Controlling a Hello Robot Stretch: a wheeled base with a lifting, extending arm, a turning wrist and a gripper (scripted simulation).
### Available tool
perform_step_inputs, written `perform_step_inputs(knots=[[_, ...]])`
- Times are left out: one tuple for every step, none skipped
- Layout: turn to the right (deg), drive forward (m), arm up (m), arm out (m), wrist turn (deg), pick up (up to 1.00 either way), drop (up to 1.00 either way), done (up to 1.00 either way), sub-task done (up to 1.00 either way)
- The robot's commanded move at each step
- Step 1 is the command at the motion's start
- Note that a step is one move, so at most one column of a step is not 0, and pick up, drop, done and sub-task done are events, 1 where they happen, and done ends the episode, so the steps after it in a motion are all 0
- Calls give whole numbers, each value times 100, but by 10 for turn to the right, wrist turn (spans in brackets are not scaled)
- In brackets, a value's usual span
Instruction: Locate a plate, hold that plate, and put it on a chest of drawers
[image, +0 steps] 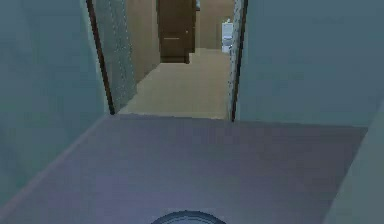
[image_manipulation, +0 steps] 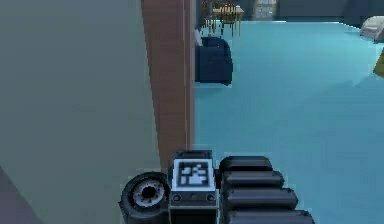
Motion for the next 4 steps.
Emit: perform_step_inputs(knots=[[0,100,0,0,0,0,0,0,0],[30,0,0,0,0,0,0,0,0],[-120,0,0,0,0,0,0,0,0],[0,100,0,0,0,0,0,0,0]])
